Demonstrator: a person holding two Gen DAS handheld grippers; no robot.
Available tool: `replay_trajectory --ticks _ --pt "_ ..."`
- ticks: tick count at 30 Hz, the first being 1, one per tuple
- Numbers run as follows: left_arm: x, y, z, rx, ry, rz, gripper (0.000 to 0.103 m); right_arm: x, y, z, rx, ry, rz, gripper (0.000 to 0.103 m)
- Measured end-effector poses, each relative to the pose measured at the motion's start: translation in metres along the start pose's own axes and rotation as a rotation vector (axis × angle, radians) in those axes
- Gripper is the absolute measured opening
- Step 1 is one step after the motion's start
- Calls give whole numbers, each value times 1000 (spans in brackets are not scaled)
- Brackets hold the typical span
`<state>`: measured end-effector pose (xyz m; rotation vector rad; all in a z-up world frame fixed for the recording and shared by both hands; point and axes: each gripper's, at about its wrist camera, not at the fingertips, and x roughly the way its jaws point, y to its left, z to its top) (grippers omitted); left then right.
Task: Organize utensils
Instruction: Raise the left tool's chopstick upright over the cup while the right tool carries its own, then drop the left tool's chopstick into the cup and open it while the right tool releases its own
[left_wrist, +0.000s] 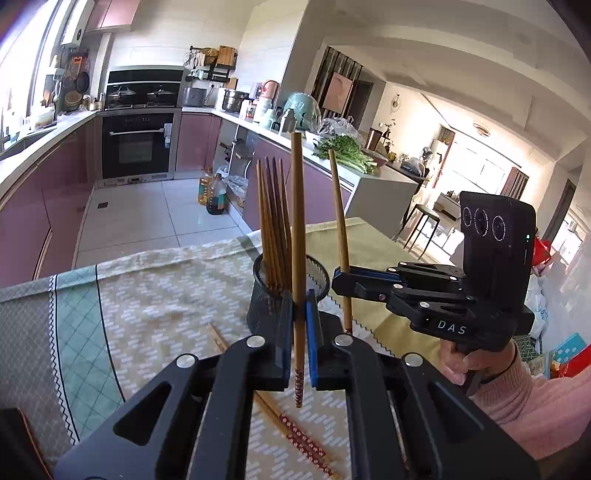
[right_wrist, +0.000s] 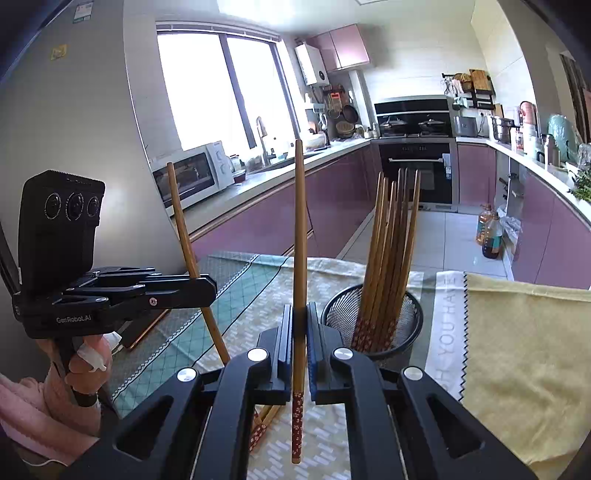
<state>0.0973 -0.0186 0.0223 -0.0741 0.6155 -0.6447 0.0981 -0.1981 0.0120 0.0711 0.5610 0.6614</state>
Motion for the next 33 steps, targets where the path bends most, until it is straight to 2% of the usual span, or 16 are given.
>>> replay_trajectory --ticks 21,33 --pt "-2 -23 65 78 -144 -1 7 -17 -9 50 -32 -140 -55 6" --pt "16 -29 76 104 -156 45 7 -9 -15 59 -25 -174 -81 6"
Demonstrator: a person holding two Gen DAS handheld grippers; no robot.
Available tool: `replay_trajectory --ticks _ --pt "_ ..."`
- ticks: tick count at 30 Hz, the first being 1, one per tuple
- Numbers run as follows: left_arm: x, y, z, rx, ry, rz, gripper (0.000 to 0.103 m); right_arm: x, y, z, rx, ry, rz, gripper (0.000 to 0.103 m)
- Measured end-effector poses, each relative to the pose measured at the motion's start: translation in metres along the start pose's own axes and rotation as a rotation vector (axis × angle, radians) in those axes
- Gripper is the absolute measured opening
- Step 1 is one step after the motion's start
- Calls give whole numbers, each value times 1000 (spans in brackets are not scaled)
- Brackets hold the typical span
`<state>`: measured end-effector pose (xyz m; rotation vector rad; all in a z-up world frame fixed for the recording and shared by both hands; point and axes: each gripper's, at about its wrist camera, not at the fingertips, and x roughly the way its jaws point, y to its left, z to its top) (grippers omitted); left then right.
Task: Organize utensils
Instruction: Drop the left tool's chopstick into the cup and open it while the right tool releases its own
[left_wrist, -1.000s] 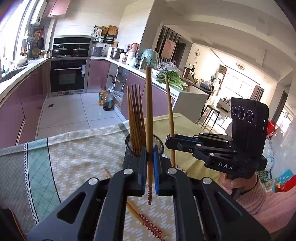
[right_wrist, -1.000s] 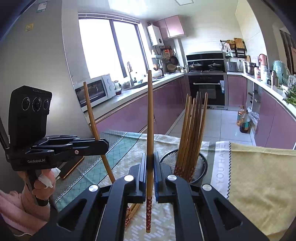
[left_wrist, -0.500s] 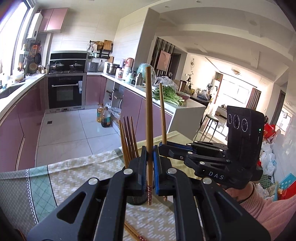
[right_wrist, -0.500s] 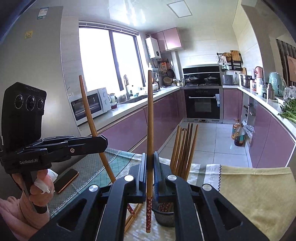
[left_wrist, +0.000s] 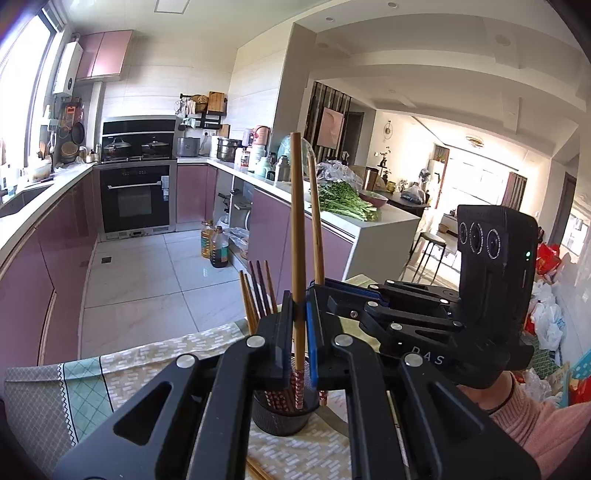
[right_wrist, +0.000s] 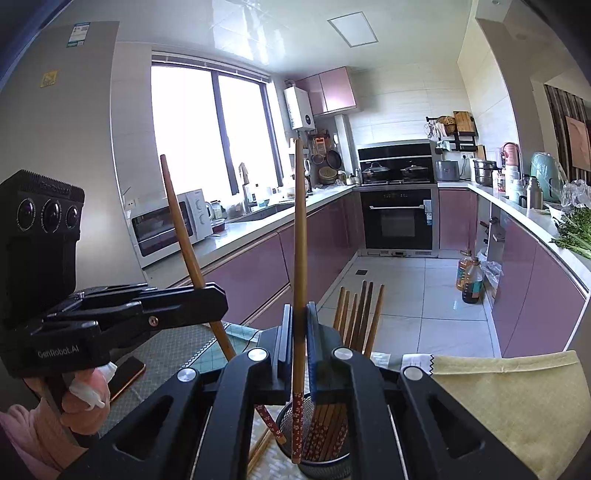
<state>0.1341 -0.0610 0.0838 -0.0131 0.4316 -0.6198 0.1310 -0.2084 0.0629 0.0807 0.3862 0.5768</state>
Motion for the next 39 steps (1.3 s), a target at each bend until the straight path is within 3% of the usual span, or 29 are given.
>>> replay_trajectory --ticks 10,20,33,39 --pt "28 4 -8 9 58 48 7 27 -11 -9 37 45 -41 6" --pt "42 9 -15 16 128 52 7 46 -18 -23 53 107 -65 6" --pt "73 24 -32 2 280 37 7 65 -23 -41 80 216 -76 6" --pt "86 33 -38 -28 302 47 8 68 -31 -42 105 224 -86 8"
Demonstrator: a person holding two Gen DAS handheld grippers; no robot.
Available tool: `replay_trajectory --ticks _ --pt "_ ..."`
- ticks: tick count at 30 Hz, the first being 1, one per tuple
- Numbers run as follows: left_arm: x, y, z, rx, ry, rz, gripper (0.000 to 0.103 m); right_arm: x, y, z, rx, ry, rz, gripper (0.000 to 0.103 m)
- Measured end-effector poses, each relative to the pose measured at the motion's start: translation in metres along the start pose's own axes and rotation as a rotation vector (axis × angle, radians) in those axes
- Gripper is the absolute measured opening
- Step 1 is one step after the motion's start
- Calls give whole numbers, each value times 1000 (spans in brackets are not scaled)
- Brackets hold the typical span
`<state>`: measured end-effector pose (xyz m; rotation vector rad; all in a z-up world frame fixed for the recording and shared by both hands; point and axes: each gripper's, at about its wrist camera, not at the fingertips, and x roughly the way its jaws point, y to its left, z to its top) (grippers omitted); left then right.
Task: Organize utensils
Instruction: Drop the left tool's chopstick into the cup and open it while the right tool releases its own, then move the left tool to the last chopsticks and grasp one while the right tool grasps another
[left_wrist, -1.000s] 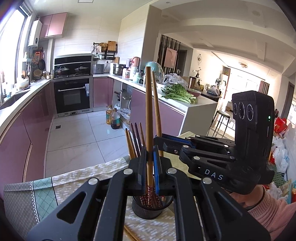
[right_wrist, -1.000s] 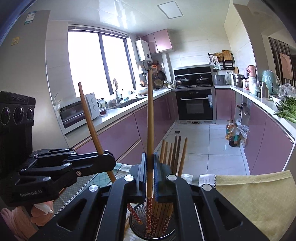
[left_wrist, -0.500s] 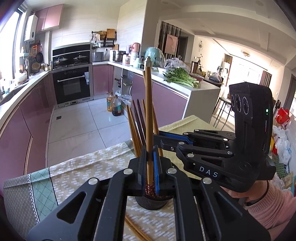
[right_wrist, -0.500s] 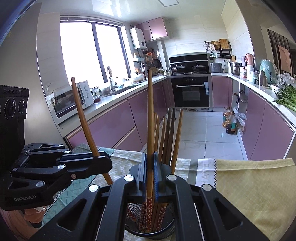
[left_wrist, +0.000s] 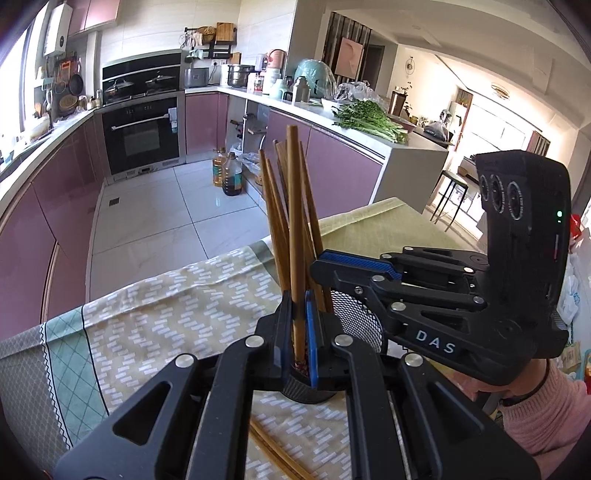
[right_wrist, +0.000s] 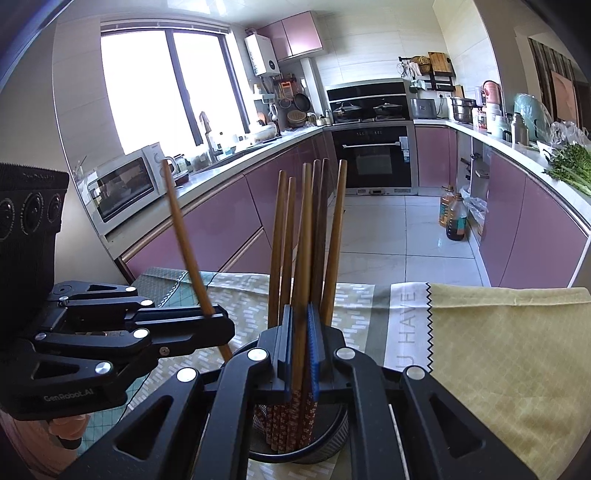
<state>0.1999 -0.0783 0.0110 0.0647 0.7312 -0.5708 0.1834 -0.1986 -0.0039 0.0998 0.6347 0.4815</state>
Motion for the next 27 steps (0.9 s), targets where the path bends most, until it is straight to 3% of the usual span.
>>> replay_trajectory --ticks 2,7,10,13,15,19,23,27 --pt "2 2 -2 -13 -1 4 18 -1 -1 -1 8 -3 -1 8" --pt "-7 2 -13 -27 -40 32 33 -10 1 -4 6 -20 20 14" --pt "-23 4 -22 -36 -86 44 36 -22 5 -8 -10 -39 45 21" --pt "-44 10 -38 -46 -150 86 53 -37 16 -14 -39 -56 89 29" --pt "-58 12 -49 -53 -183 116 57 -44 26 -22 -73 -48 127 41" --pt "-78 17 -74 -54 -220 195 77 -41 49 -47 -133 35 191 45" --pt "-86 22 -97 -82 -210 255 86 -19 66 -77 -171 148 196 45" --pt "-82 28 -118 -100 -166 289 86 3 76 -101 -178 238 175 45"
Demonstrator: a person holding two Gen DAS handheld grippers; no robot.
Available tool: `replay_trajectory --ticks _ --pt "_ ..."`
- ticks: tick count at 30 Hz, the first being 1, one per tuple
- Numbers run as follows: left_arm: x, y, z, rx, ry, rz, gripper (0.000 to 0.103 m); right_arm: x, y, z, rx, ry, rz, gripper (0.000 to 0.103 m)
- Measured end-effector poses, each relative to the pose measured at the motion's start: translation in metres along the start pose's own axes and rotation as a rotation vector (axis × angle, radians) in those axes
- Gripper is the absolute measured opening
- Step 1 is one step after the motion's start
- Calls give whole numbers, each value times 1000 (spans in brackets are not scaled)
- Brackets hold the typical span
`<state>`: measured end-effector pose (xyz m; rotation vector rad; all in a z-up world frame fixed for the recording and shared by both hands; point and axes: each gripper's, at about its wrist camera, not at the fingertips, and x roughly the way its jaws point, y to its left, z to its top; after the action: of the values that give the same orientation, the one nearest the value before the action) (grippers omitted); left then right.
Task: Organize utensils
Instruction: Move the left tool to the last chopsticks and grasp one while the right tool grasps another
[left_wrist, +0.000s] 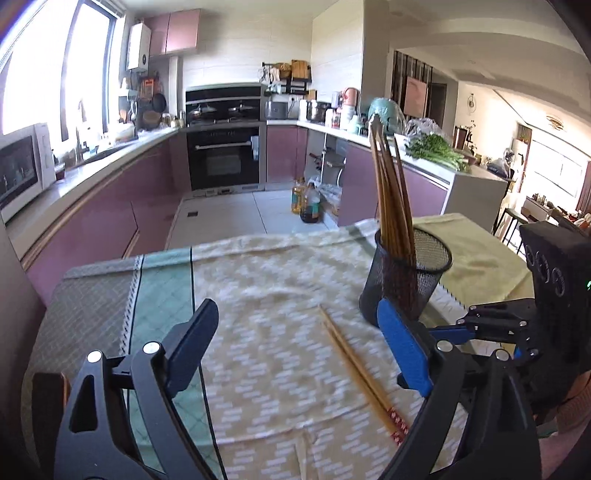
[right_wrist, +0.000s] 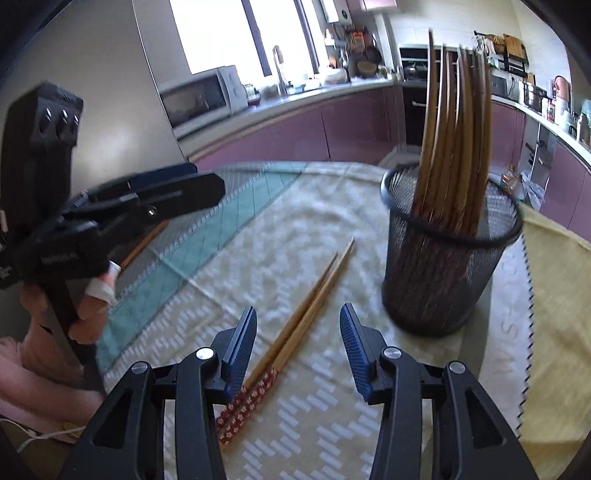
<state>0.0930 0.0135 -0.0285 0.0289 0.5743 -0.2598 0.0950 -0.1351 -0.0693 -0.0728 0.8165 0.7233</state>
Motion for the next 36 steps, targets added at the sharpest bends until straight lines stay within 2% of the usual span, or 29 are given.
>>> replay_trajectory --ticks 4,9,21,27,36 --pt "4 8 -18 -27 47 -10 83 12 0 -11 27 39 -11 44" --pt "12 10 -29 -42 84 -14 82 14 1 -20 39 56 -22 39" --pt "22 8 -39 -49 129 -39 79 13 5 -26 8 86 -73 37" --pt "30 0 -41 -25 156 -61 76 12 -5 -25 59 88 -55 30" --pt "53 -23 -50 50 249 -119 66 7 -17 -28 82 91 -56 29"
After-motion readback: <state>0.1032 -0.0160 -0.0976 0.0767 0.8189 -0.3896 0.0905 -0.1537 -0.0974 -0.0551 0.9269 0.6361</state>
